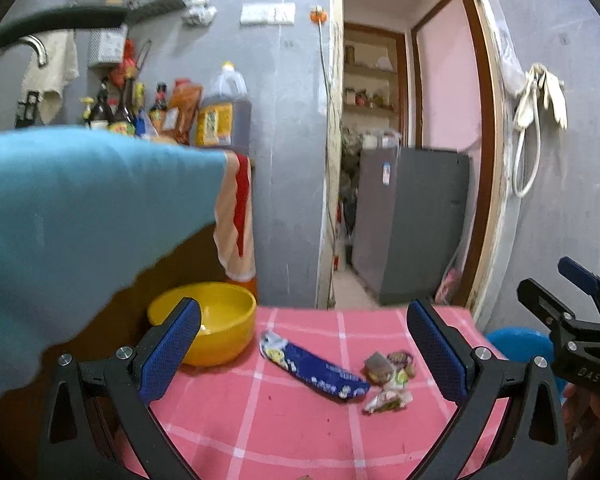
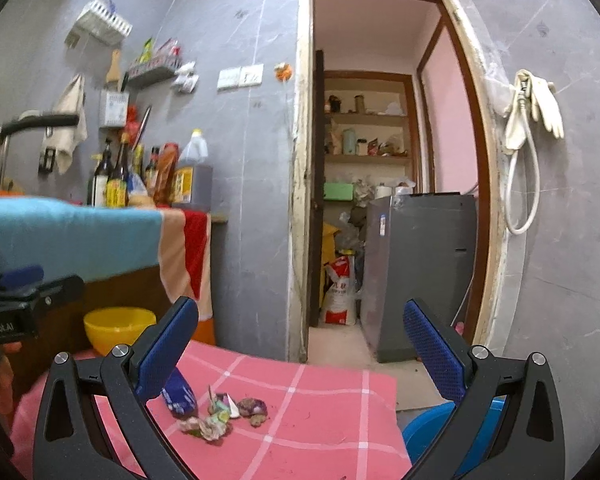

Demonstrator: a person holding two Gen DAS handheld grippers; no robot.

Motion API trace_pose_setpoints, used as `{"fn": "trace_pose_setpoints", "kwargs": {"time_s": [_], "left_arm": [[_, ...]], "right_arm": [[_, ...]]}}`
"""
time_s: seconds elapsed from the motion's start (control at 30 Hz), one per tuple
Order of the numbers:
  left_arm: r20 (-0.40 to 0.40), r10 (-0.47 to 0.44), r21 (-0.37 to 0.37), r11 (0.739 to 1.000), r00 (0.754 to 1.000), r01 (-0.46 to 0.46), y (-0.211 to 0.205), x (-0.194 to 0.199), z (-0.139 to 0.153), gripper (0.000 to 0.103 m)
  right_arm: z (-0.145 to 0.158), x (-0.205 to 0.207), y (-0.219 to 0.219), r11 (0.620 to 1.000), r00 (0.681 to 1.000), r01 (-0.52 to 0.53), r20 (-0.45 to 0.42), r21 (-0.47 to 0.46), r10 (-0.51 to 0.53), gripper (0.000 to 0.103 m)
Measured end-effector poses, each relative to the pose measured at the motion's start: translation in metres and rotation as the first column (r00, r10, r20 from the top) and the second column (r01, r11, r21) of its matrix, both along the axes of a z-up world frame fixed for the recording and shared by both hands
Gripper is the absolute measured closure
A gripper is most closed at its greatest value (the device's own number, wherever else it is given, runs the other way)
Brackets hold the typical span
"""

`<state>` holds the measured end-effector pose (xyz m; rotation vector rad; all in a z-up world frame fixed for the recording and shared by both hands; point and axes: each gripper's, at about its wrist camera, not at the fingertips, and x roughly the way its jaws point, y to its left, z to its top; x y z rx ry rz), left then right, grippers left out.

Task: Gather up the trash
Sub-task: 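Move both open tools back over the trash on the table, then grasp the blue snack wrapper with the left tool while the right tool grasps the purple onion skin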

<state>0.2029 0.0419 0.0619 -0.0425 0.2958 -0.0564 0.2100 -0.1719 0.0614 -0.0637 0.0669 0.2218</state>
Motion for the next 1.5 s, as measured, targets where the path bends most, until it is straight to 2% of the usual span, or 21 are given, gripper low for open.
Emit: {"fn": "trace_pose_setpoints", "kwargs": {"time_s": [0.2,0.4,0.6,0.73,0.9,1.03,1.07,1.1,1.13,1.2,1.33,1.4,1.5], "left_arm": [[-0.125,0.001,0.022,1.0,0.992,0.002,-0.006,0.03,-0.022,0.002],[-0.253,0.055,0.014,0.998,0.966,-0.053,-0.005,0.065,-0.044,0.002],[-0.378,0.095,-0.016,0.994,0.921,-0.109,0.001,0.097,-0.063,0.002],[-0.465,0.112,-0.021,0.99,0.878,-0.137,0.006,0.116,-0.075,0.002],[-0.549,0.09,-0.085,0.983,0.831,-0.162,0.016,0.134,-0.091,0.003],[-0.583,0.075,-0.122,0.976,0.809,-0.178,0.019,0.142,-0.1,0.013],[-0.585,0.075,-0.124,0.976,0.808,-0.181,0.019,0.144,-0.101,0.014],[-0.583,0.07,-0.127,0.976,0.809,-0.176,0.018,0.145,-0.101,0.019],[-0.584,0.058,-0.131,0.978,0.81,-0.165,0.016,0.146,-0.101,0.028],[-0.589,0.048,-0.125,0.981,0.806,-0.15,0.011,0.15,-0.102,0.035],[-0.584,0.029,-0.099,0.989,0.811,-0.107,0.0,0.155,-0.101,0.052],[-0.582,0.017,-0.097,0.991,0.813,-0.09,-0.003,0.155,-0.102,0.057],[-0.586,-0.003,-0.099,0.993,0.81,-0.068,-0.006,0.157,-0.104,0.064]], "right_arm": [[-0.02,0.024,0.003,0.999,0.994,-0.027,-0.105,-0.021,0.025,0.0],[-0.036,0.048,0.001,1.0,0.977,-0.022,-0.214,-0.019,0.018,0.0],[-0.053,0.078,0.0,0.999,0.933,-0.04,-0.357,0.007,0.039,0.0],[-0.064,0.094,0.004,0.999,0.902,-0.049,-0.429,0.006,0.047,0.0],[-0.075,0.117,0.009,0.998,0.842,-0.07,-0.536,0.006,0.062,0.0],[-0.085,0.131,0.01,0.996,0.796,-0.078,-0.599,0.032,0.082,0.002],[-0.088,0.134,0.009,0.995,0.783,-0.084,-0.615,0.046,0.094,0.005],[-0.089,0.136,0.008,0.995,0.773,-0.085,-0.626,0.053,0.099,0.008],[-0.092,0.138,0.008,0.994,0.761,-0.087,-0.64,0.06,0.105,0.009],[-0.095,0.143,0.008,0.993,0.739,-0.094,-0.664,0.071,0.118,0.019],[-0.102,0.151,0.014,0.991,0.697,-0.119,-0.706,0.063,0.129,0.026],[-0.103,0.154,0.018,0.989,0.68,-0.135,-0.721,0.056,0.133,0.032],[-0.105,0.158,0.024,0.986,0.658,-0.161,-0.739,0.05,0.145,0.033]]}}
